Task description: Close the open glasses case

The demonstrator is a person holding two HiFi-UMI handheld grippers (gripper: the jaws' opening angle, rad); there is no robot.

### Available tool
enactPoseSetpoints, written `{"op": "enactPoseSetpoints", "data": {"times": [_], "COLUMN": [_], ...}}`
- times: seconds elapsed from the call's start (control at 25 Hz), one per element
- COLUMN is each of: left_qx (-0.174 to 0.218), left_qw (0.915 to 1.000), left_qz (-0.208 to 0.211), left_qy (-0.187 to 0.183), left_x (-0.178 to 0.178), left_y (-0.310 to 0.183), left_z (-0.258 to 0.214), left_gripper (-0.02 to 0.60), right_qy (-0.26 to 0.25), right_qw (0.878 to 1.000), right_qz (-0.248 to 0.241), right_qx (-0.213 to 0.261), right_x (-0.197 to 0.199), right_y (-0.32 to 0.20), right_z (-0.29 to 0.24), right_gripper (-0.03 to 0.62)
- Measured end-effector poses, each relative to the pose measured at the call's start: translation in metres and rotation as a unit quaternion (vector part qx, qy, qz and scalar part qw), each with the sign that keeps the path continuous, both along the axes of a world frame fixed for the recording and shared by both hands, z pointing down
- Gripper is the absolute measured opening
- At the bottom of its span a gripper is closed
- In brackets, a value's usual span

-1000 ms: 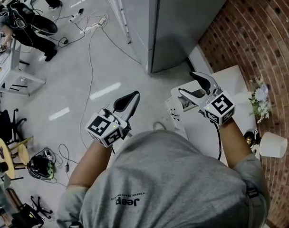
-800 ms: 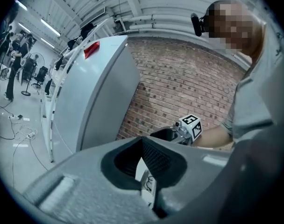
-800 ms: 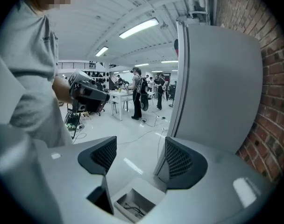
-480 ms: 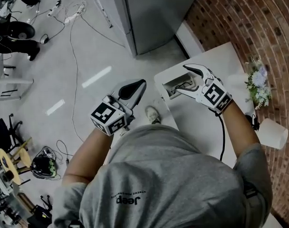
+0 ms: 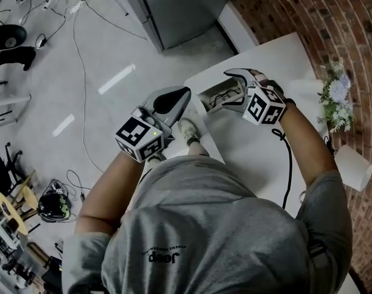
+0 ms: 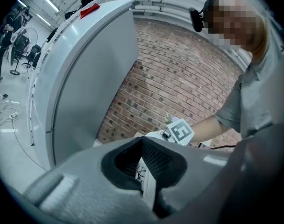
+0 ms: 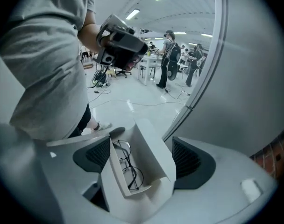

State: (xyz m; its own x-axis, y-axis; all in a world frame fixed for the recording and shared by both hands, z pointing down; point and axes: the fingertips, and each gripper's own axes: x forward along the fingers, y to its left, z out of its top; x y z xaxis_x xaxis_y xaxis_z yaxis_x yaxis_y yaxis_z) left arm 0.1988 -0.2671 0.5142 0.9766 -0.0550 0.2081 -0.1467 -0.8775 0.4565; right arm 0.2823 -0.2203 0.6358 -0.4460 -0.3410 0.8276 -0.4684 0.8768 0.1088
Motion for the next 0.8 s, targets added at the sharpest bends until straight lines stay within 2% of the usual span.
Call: {"op": "enactPoseSetpoints", "data": {"times": [0.32,0.52,0.68,0.8], "left_qx": [-0.003,-0.006,-0.014,-0.012], "left_qw": [0.9999,0.9999,0.9999,0.9999], "left_qz": [0.006,0.004,-0.001,0.000], "left_qy": [-0.008,-0.009,-0.010,-0.010], "left_x": [0.009,0.007,0.005,0.004], "left_y": [0.008,0.010,0.010,0.013], "left_z": [0.021,0.024,0.024,0.023], "left_gripper": [-0.003,-0.003,-0.003,-0.003], "right_qy": [0.064,0.096,0.102,0.103], "right_qw": [0.996,0.992,0.991,0.991], "right_qz": [-0.063,-0.078,-0.084,-0.080], "right_qx": [-0.029,-0.018,-0.013,-0.007], "right_x": [0.011,0.016,0.016,0.016], "right_y": [0.011,0.009,0.009,0.012], "right_z": [0.054,0.069,0.071,0.070], "right_gripper": [0.433,0.439,0.449,0.431]}}
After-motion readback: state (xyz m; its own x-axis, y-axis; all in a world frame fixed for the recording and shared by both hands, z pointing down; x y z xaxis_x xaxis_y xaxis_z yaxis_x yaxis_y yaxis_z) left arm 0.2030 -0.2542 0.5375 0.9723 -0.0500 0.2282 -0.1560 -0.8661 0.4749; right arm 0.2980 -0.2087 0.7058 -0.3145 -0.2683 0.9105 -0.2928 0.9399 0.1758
